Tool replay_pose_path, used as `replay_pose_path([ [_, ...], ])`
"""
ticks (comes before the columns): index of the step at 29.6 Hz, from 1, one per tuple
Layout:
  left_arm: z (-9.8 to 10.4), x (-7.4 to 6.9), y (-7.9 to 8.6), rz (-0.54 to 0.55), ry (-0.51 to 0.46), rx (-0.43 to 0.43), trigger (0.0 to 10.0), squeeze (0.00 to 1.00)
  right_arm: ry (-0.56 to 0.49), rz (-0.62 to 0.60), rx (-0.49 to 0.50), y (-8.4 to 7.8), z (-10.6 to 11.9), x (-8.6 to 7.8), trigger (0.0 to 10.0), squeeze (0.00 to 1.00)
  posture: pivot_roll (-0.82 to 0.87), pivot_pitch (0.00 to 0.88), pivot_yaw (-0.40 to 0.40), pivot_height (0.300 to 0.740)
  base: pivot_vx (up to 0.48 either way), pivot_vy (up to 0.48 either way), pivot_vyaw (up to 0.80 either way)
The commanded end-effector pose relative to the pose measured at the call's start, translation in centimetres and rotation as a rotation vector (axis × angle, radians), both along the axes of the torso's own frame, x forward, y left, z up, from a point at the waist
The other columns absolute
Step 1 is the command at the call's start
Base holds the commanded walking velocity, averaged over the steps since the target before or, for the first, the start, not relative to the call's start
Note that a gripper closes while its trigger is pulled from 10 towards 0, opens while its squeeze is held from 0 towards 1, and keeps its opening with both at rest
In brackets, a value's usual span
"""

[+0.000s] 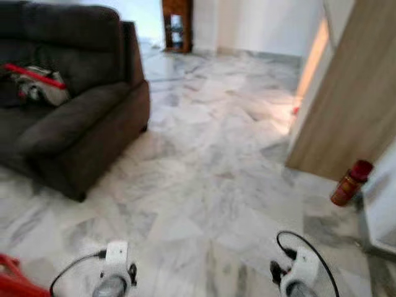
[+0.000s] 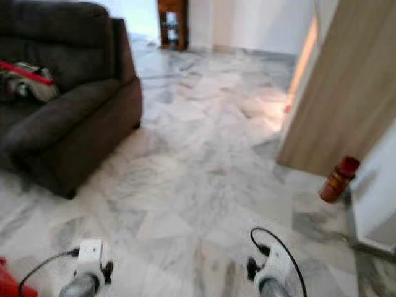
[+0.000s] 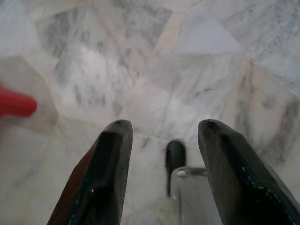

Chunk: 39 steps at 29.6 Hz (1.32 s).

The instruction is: Picking trash to rubbish bin

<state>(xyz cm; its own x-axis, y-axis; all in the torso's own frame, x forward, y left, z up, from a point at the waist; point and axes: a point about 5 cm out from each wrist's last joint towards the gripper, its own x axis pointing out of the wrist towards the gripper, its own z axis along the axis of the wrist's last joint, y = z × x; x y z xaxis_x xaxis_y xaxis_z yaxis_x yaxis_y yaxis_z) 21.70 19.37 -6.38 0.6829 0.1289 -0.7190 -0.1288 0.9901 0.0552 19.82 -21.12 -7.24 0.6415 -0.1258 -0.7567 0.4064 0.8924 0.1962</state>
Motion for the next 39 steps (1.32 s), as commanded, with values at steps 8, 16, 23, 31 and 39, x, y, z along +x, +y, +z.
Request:
replay_pose_path([
  [8,0.3,0.5,-0.1,0.001,-0.015,0.010,10.0,0.00,-0.010,0.001,0.000,0.1,0.1,0.3,10.0,0.00,-0.10,0.000,-0.040,0.740,0.000,0.000,0.80],
  [16,-0.1,-0.2,0.2,0.023,0.000,0.017,10.0,0.00,-0.007,0.005,-0.005,0.0,0.2,0.3,10.0,0.00,-0.10,0.000,-0.045,0.740,0.000,0.000,0.80],
  [23,-0.4,-0.8,0.1,0.029,0.016,0.017,10.0,0.00,-0.006,0.006,-0.010,-0.1,0.2,0.2,10.0,0.00,-0.10,0.000,-0.050,0.740,0.000,0.000,0.80],
  [31,-0.5,-0.9,-0.3,0.030,0.021,0.011,10.0,0.00,-0.006,0.011,-0.015,-0.3,0.2,0.3,10.0,0.00,-0.10,0.000,-0.056,0.740,0.000,0.000,0.80],
  [39,-0.7,-1.1,-0.3,0.032,0.029,0.008,10.0,0.00,-0.007,0.018,-0.017,-0.3,0.3,0.4,10.0,0.00,-0.10,0.000,-0.059,0.740,0.000,0.000,0.80],
])
